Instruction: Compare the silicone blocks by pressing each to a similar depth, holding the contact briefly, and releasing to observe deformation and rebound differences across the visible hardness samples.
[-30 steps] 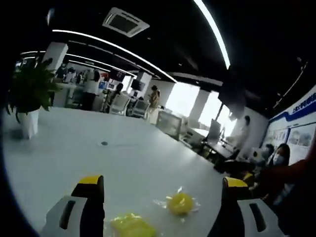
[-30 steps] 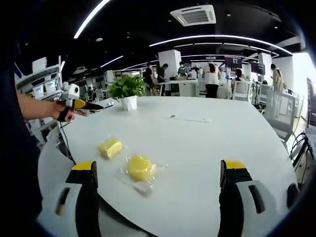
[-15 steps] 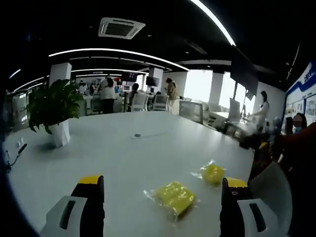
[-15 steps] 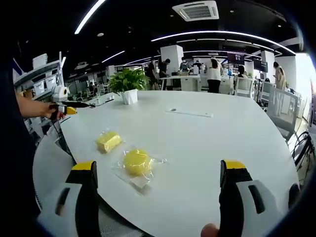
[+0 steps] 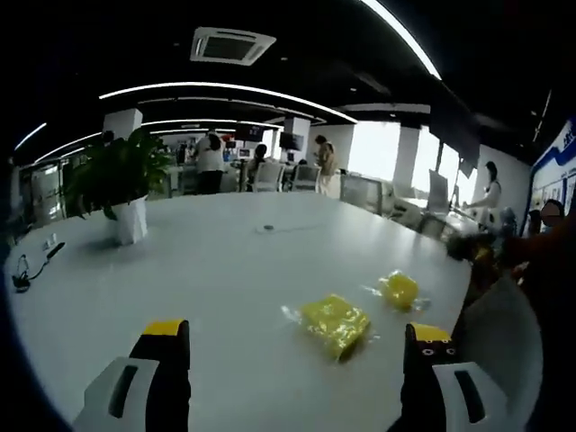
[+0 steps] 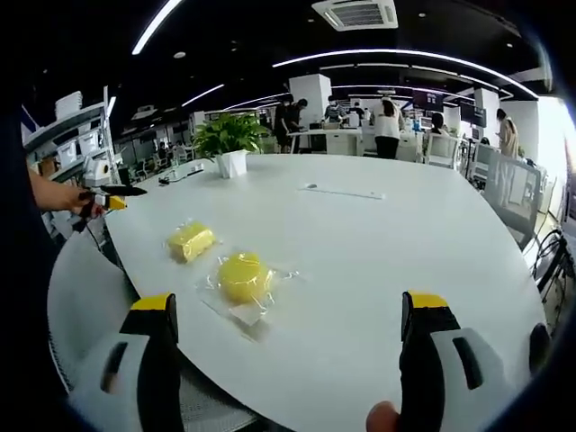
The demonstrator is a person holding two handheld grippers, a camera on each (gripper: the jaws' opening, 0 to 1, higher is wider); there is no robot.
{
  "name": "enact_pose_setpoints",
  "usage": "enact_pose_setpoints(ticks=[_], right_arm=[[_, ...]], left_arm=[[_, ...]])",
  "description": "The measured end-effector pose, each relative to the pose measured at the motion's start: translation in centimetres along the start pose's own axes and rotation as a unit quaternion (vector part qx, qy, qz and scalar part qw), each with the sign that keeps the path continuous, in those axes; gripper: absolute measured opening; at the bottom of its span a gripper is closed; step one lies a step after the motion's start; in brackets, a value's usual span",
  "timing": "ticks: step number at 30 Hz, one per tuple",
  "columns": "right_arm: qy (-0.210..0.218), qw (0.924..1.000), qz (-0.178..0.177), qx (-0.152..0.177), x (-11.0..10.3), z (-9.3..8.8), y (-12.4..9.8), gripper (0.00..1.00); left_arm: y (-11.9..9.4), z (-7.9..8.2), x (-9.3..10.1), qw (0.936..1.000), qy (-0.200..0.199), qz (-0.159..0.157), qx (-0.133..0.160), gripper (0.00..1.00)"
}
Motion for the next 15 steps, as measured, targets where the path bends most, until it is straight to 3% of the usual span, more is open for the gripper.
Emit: enact_pose_setpoints(ticks=[7,11,15], right_arm=[[-0.001,1.0,-0.001,0.01,-0.5,-0.1,-0.1,0.97],[-0.002,1.0,-0.002,0.003,-0.6,-1.0,-0.1,0.97],[0.001,1.0,-0.006,0.005,-0.6,-1.0,-0.3,0.97]], left_arm=[[-1.3,-0.9,-0.5,0.9999,-0.008,-0.001,0.01,1.0],[-1.6,-1.8,-0.6,1.0,-0.008,-0.002,-0.002,1.0],[-1.7,-1.8,-1.0,0.9999,-0.01,0.005,0.002,1.0]])
Point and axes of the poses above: the point that each gripper's makers call its tool centre point, and the gripper's own axes: y roughly forward along the fingers, x roughly to its right, z roughly out of its top, the point moved 7 cm from there along -y, roughly backward along the fingers, and after that the axes turned 8 degrees about z, right-handed, at the moved point
